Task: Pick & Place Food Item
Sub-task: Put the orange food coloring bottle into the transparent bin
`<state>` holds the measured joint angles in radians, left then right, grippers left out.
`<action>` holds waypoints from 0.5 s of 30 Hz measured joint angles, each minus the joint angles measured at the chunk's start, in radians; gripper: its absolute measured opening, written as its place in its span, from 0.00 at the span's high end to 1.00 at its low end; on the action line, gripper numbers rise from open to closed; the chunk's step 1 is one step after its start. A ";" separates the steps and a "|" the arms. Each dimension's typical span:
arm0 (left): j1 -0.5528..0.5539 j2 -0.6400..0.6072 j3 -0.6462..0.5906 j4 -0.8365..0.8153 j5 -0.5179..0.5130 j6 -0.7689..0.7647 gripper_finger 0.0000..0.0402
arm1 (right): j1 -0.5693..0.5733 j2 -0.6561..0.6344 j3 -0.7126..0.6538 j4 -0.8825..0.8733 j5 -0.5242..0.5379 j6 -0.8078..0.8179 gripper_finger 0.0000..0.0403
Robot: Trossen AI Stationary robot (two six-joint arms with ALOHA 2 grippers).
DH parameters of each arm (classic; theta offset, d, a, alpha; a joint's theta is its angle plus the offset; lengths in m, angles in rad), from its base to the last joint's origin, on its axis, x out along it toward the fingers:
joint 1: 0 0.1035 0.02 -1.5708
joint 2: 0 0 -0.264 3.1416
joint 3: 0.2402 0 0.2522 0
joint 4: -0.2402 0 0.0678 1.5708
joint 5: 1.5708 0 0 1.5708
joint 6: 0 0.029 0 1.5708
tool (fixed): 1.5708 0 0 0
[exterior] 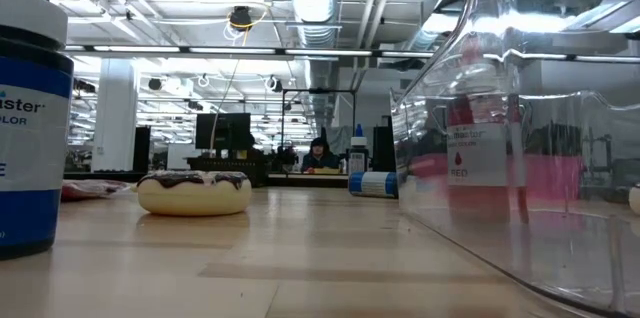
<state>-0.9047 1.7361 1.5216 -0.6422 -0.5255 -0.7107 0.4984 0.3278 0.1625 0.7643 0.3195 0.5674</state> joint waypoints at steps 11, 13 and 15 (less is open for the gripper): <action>-0.002 0.005 0.039 -0.070 -0.167 -0.028 0.58 | 0.074 0.226 0.138 -0.124 -0.111 0.167 0.67; -0.008 0.005 0.036 -0.072 -0.167 -0.042 0.58 | 0.126 0.265 0.210 -0.314 -0.110 0.239 0.68; -0.012 0.005 0.034 -0.080 -0.175 -0.052 0.58 | 0.177 0.307 0.300 -0.546 -0.089 0.311 0.68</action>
<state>-0.9167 1.7412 1.5560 -0.7221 -0.7001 -0.7626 0.6756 0.6349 0.4621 0.2187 0.2306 0.8781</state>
